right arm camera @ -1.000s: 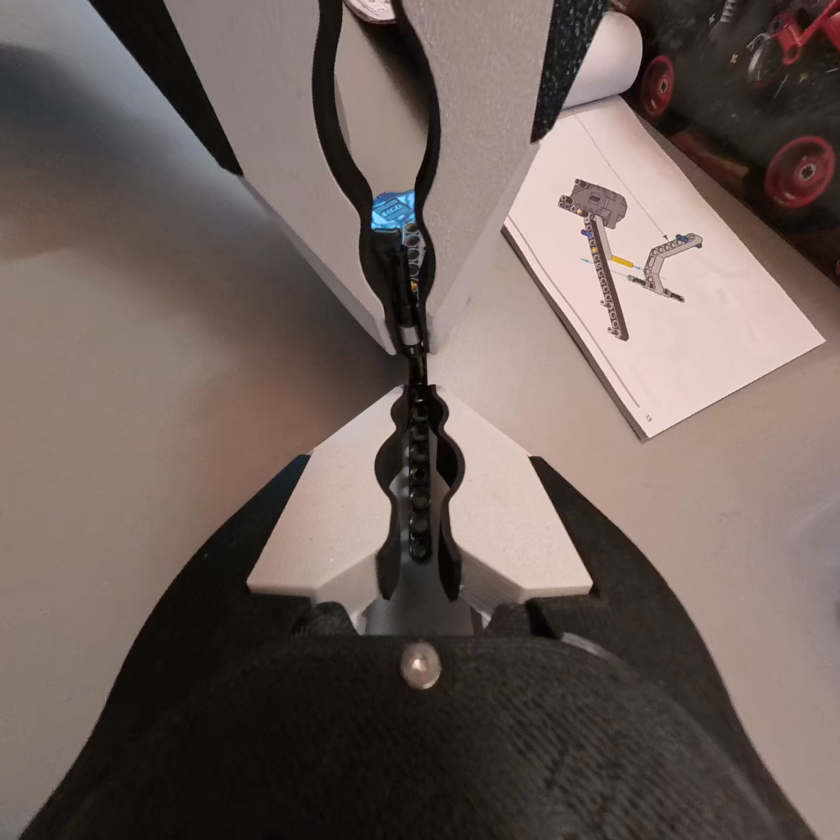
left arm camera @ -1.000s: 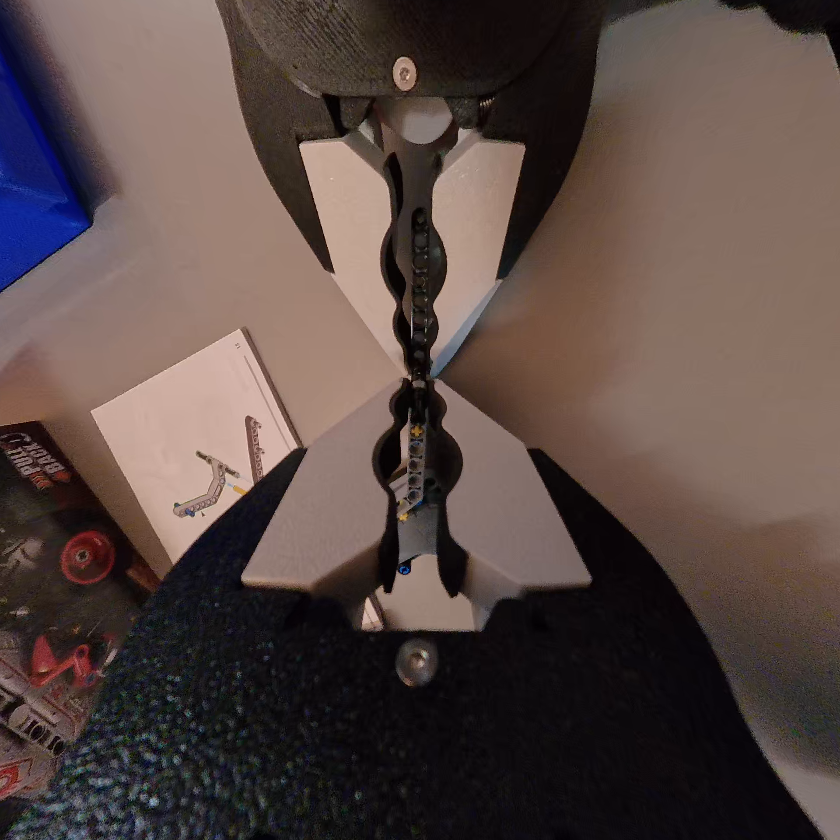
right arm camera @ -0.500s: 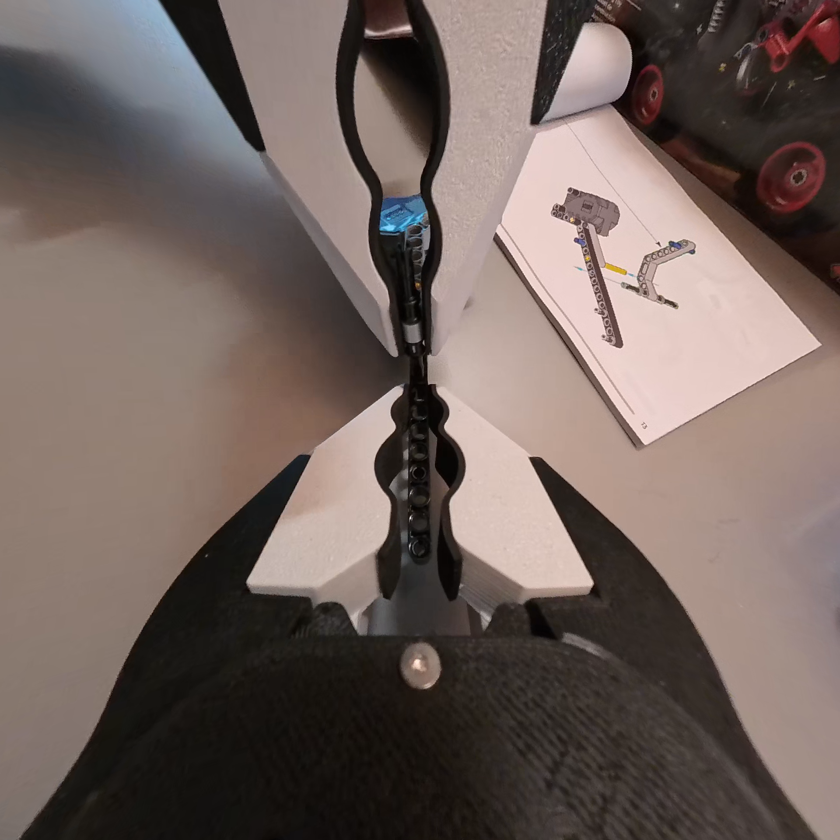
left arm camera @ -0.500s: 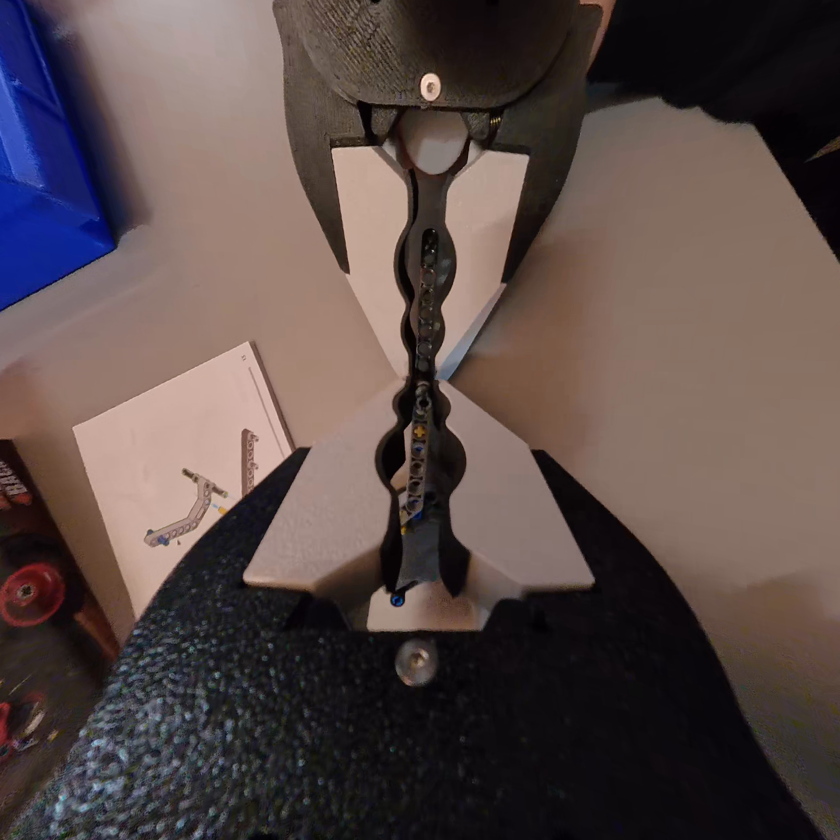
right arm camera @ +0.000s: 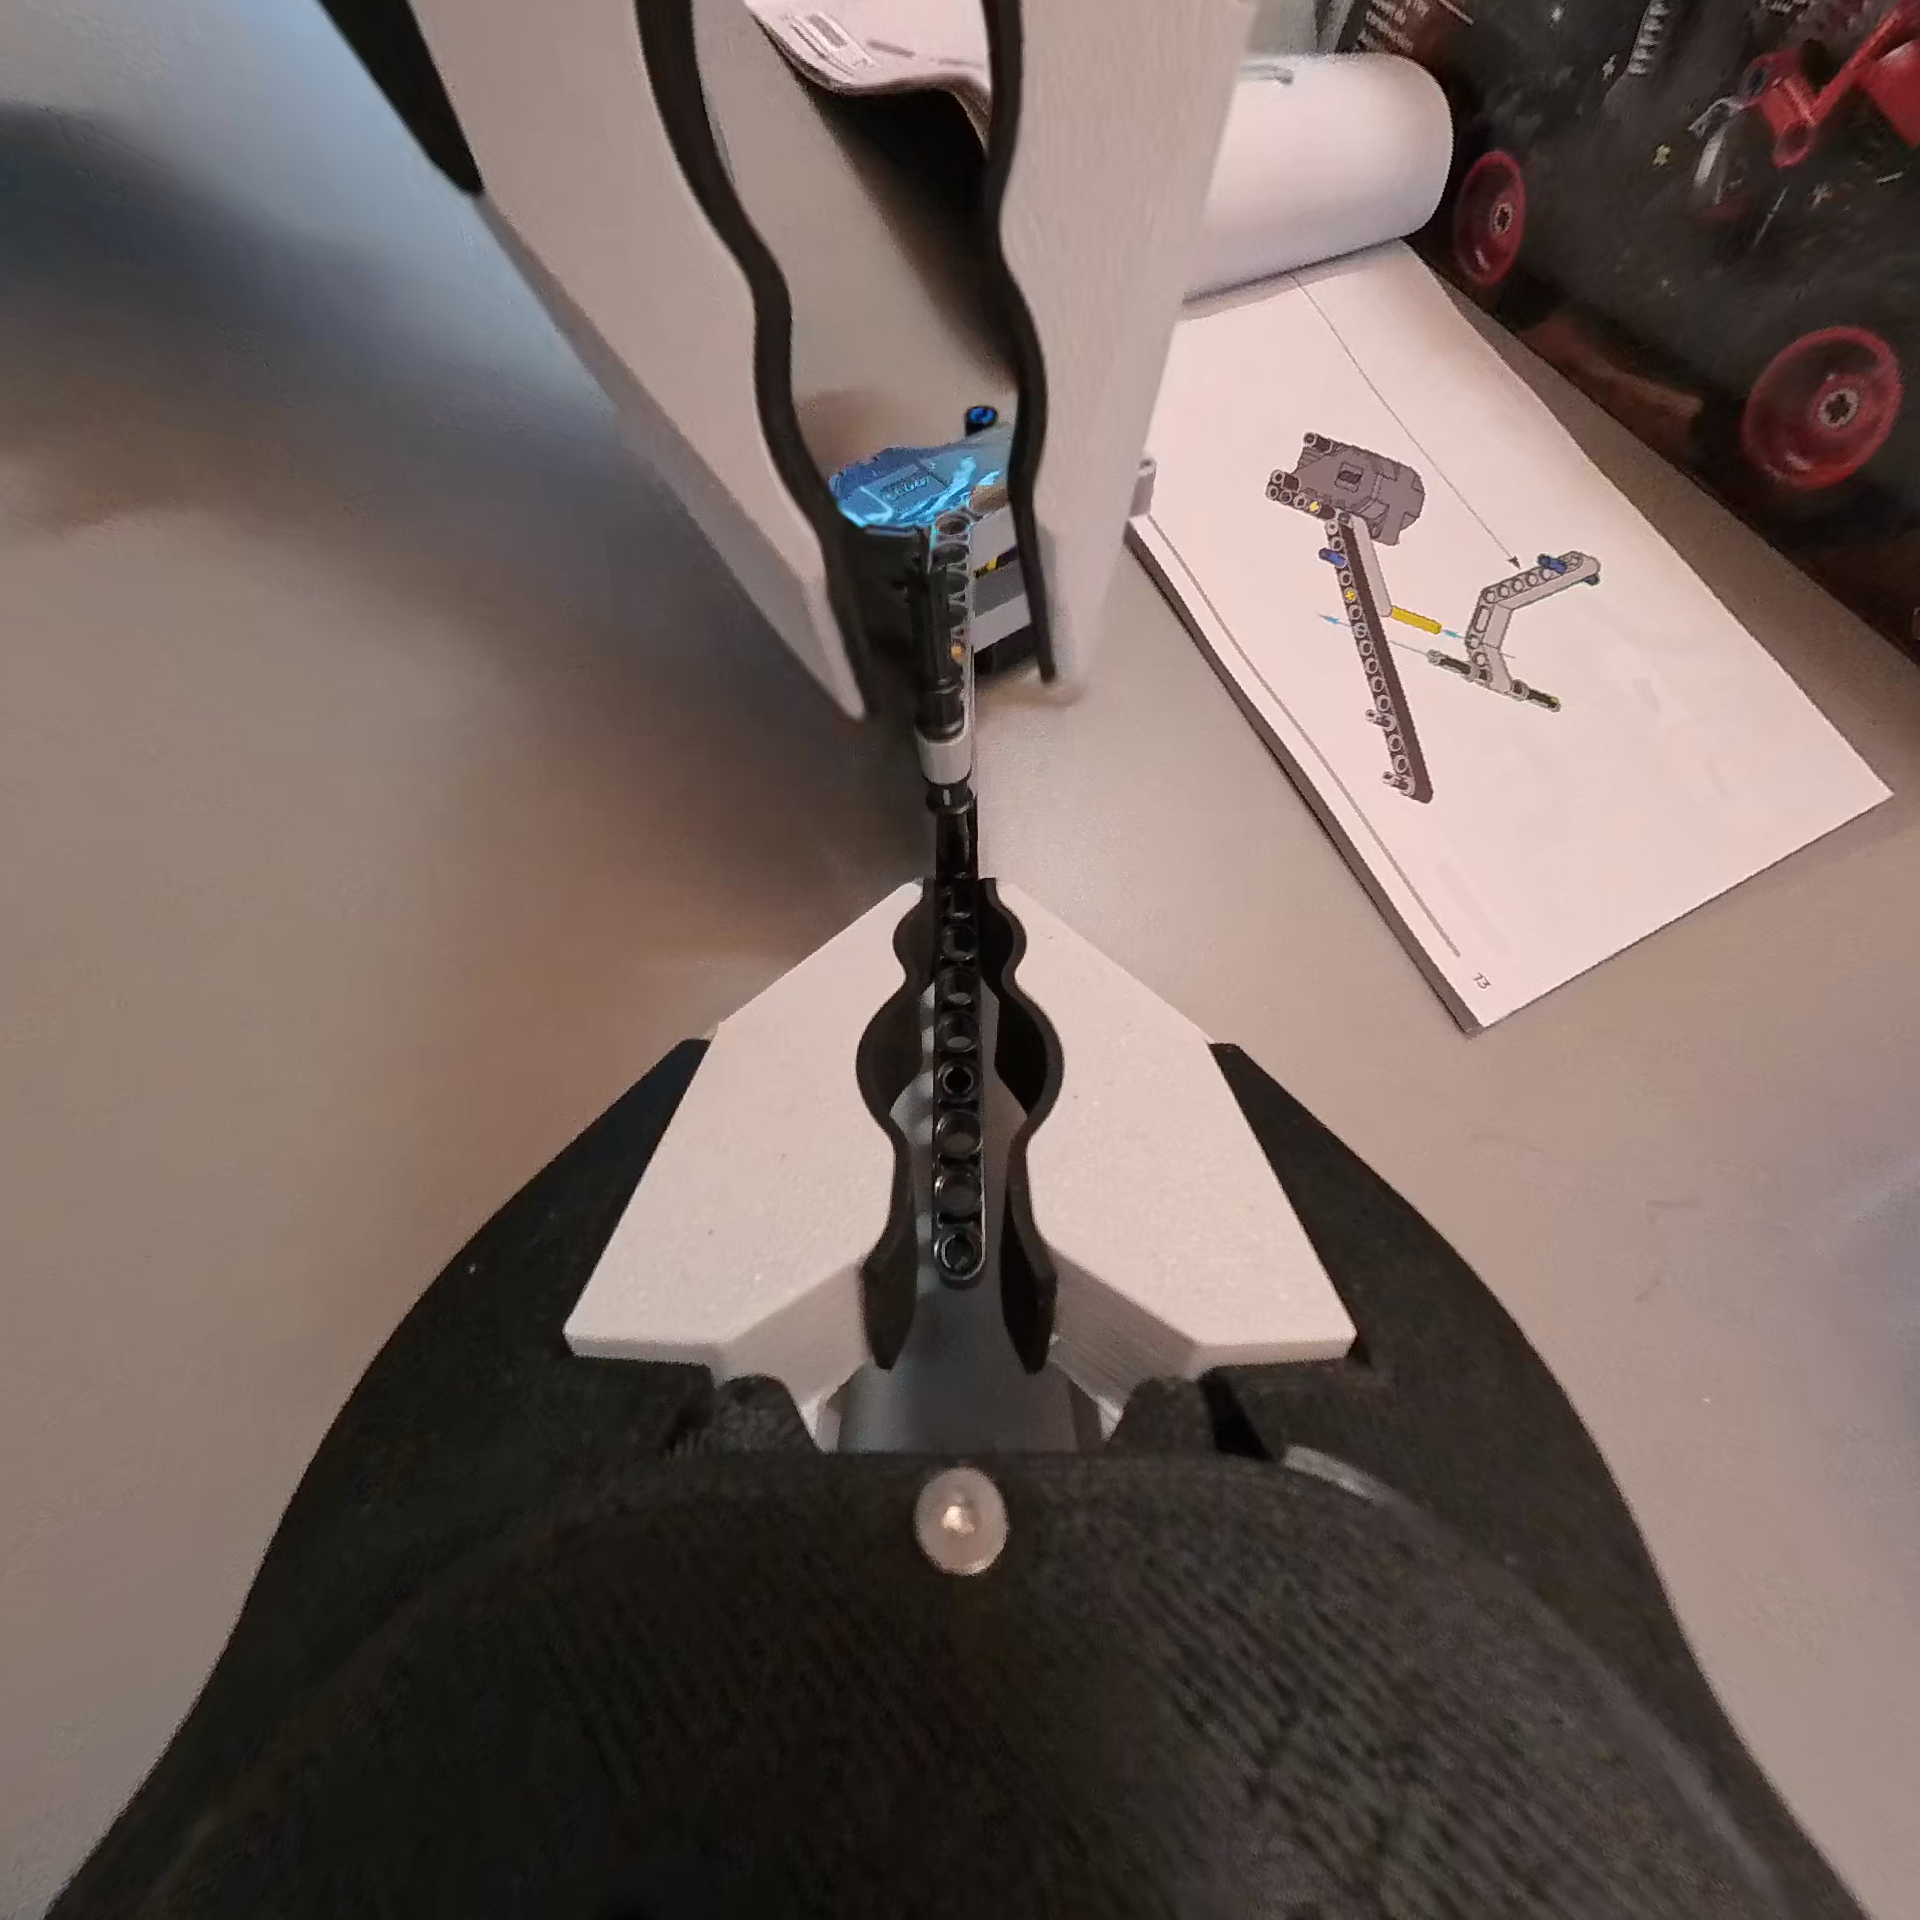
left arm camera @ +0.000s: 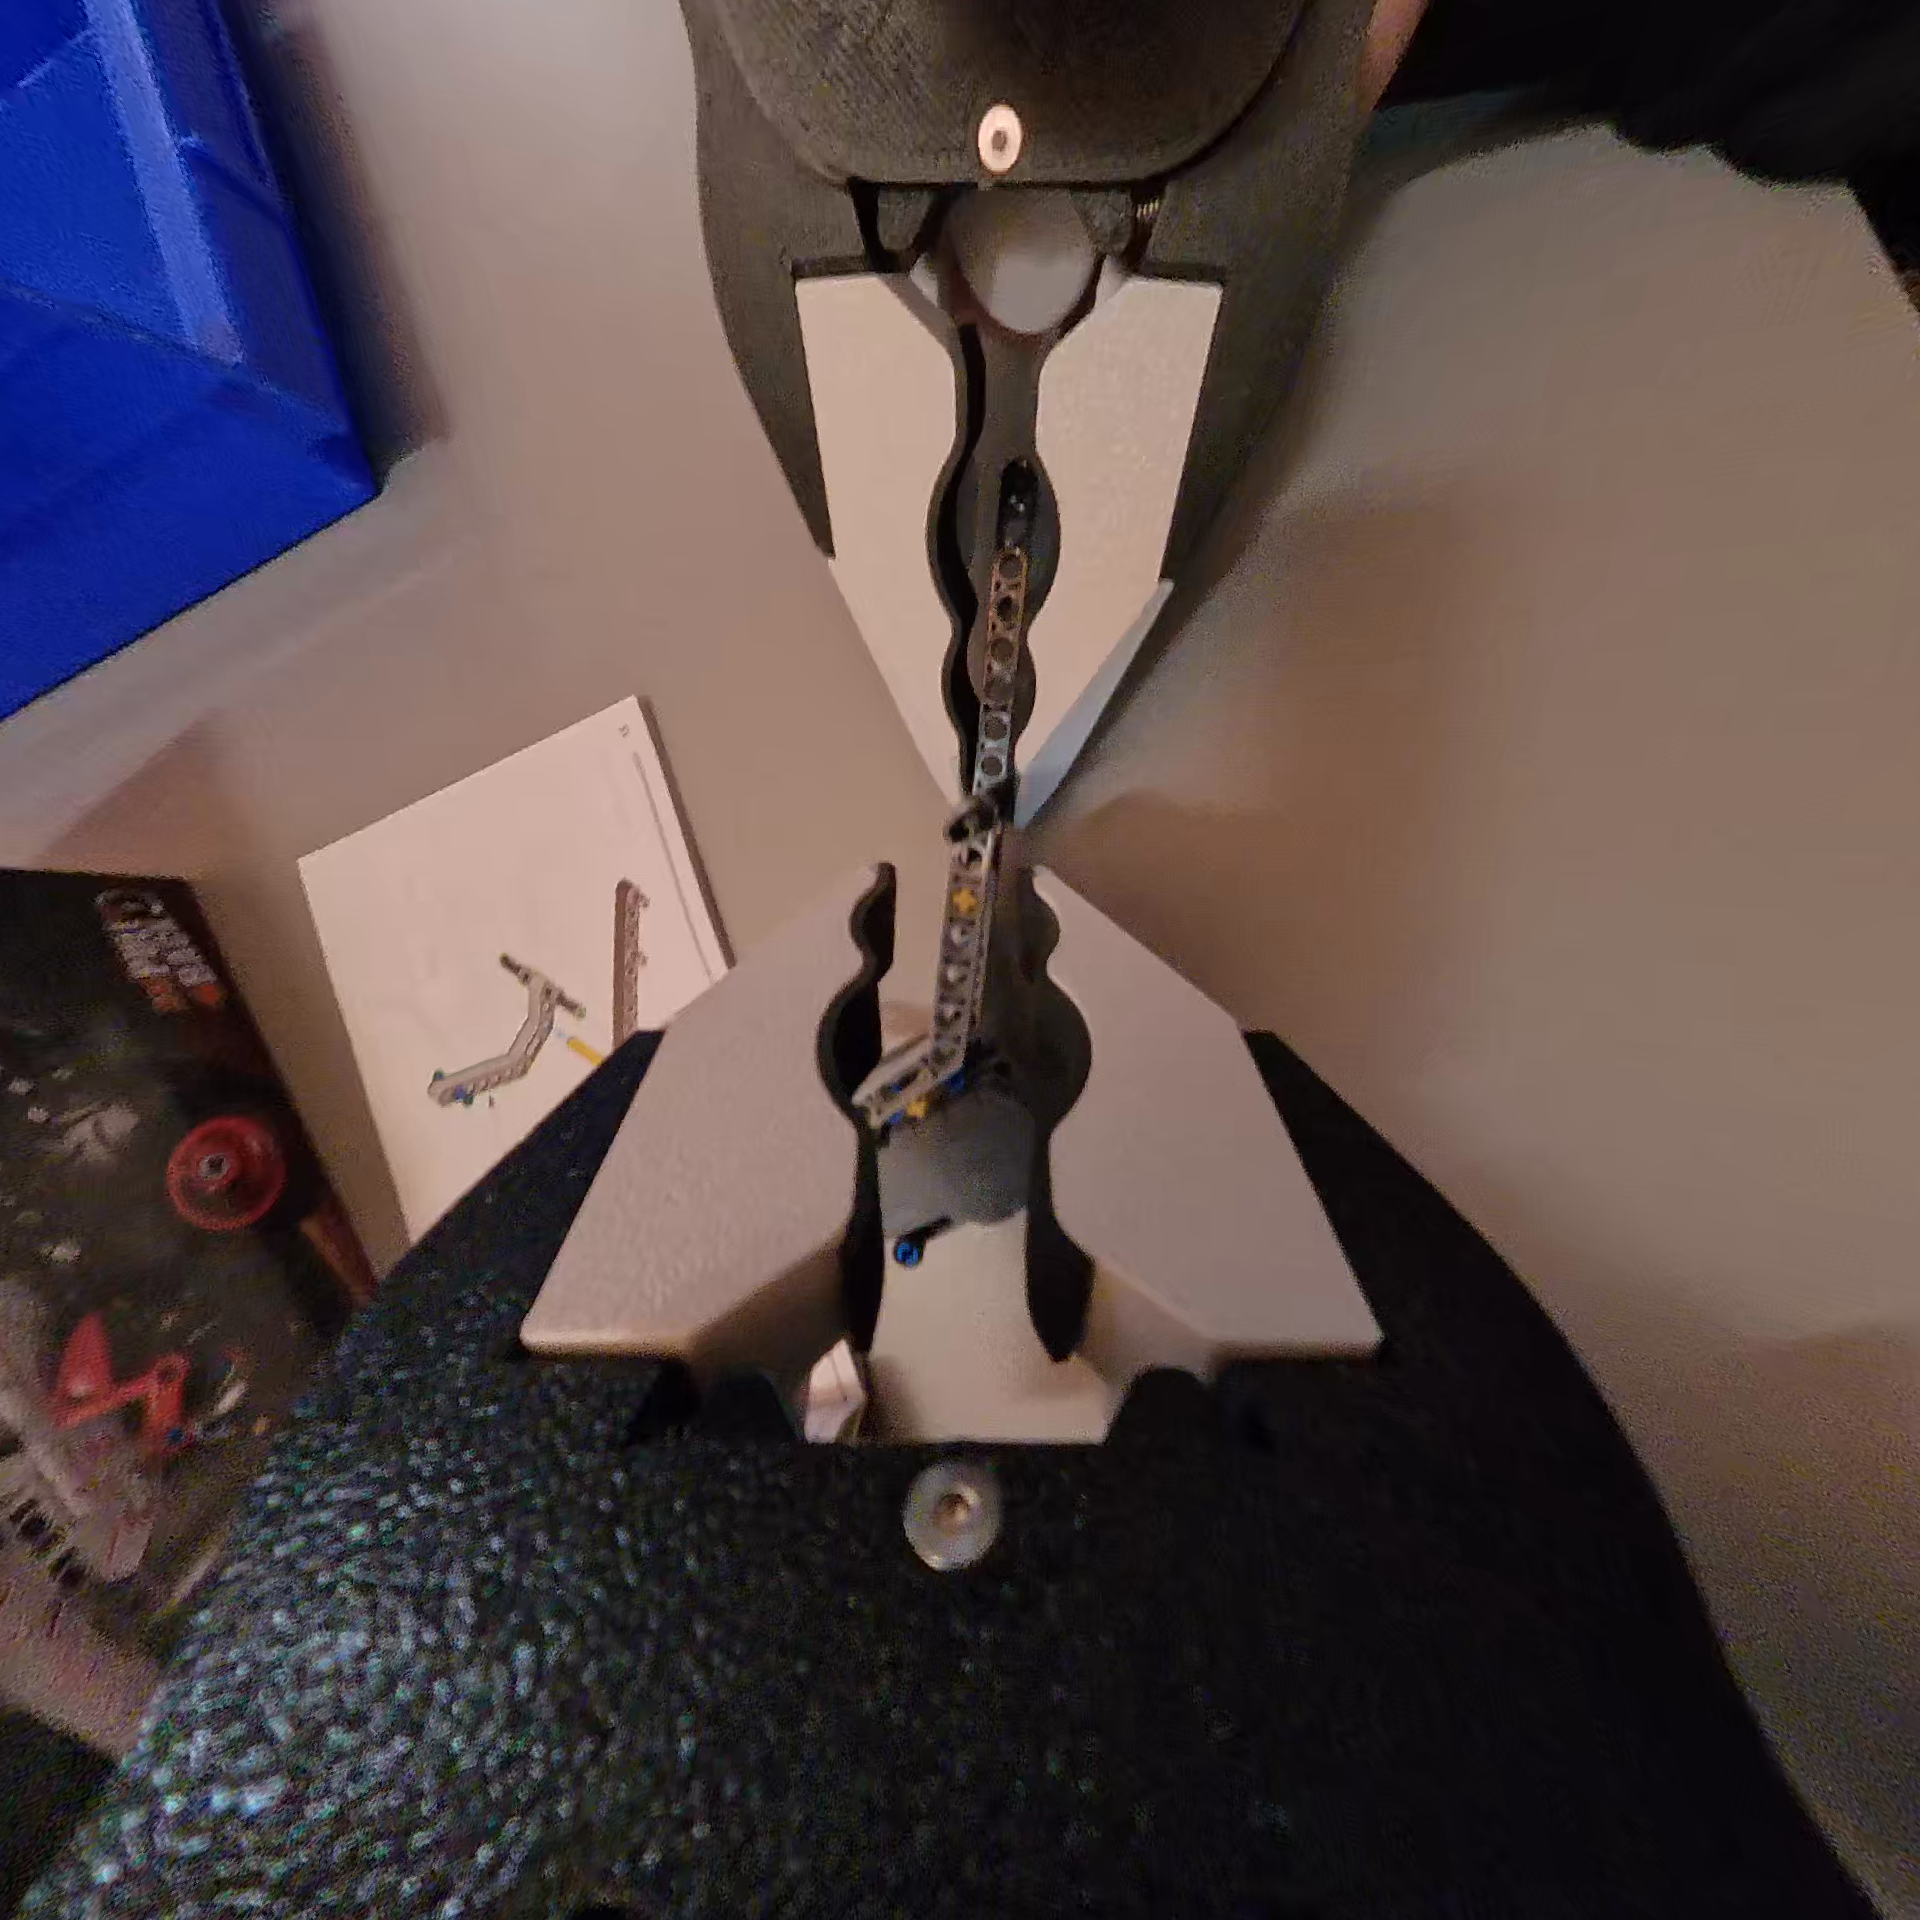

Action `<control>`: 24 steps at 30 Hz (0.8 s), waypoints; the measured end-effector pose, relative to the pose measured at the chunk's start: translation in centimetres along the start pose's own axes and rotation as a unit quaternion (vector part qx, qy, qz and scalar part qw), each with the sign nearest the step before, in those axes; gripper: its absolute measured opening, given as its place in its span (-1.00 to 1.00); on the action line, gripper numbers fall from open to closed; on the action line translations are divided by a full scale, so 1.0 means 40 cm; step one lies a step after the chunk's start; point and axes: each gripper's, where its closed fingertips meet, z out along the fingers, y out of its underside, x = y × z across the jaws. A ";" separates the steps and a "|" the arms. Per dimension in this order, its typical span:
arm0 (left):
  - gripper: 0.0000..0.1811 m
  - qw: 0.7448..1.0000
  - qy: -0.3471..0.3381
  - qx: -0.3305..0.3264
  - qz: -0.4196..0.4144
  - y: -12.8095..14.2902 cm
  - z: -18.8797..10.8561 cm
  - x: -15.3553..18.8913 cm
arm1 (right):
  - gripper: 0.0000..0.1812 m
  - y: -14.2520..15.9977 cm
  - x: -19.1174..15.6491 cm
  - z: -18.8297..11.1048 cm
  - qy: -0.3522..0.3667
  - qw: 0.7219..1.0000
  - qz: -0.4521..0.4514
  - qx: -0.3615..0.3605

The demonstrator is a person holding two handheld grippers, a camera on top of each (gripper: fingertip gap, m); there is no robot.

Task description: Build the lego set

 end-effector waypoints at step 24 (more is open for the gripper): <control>-0.83 0.997 -0.069 -0.009 -0.022 0.057 -0.036 -0.006 | -0.95 0.006 -0.004 0.004 -0.004 1.000 -0.003 -0.009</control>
